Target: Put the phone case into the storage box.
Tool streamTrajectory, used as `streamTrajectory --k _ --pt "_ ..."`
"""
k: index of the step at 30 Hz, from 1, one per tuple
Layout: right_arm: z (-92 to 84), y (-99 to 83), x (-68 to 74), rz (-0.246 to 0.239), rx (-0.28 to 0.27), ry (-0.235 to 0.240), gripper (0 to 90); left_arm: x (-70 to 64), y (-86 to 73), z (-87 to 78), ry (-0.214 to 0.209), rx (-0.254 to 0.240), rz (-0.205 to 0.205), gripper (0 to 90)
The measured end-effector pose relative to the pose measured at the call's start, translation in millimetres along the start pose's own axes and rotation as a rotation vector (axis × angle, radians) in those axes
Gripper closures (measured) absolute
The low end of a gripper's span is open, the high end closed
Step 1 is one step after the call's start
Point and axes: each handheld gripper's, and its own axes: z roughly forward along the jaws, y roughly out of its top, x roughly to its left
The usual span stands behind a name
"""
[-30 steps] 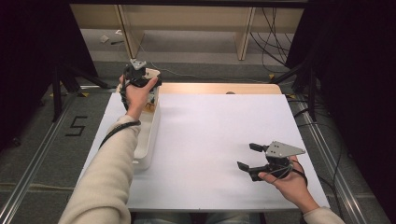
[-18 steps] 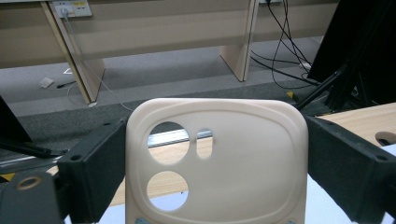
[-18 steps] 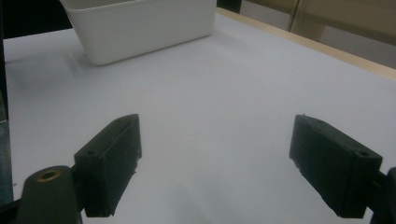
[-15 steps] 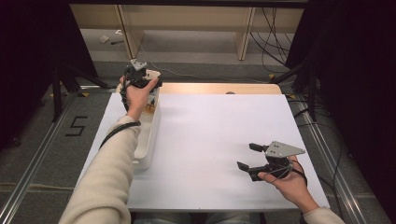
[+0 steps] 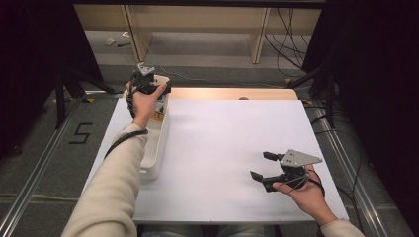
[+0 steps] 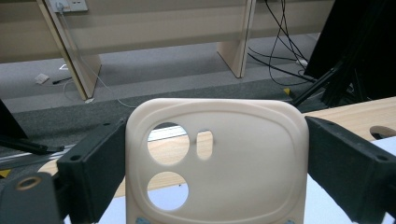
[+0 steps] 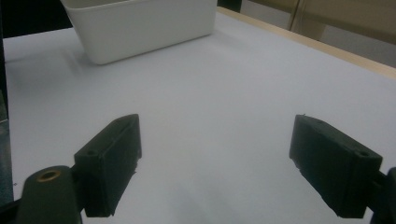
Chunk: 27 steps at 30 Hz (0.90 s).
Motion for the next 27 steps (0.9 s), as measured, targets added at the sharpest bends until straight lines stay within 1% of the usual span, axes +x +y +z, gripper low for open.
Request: streamTrajectory --k 16,24,27 --pt "0.3 0.0 0.1 -0.002 0.001 -0.001 17.8 1.2 -0.2 -4.9 -0.013 0.014 0.004 9.7" --pt "0.3 -0.1 0.1 -0.002 0.001 -0.002 17.8 2.2 -3.1 -6.3 -0.016 0.018 -0.005 9.6" --pt "0.5 -0.1 0.2 -0.004 0.001 0.000 17.8 2.6 -4.1 -7.1 -0.017 0.022 -0.002 9.5"
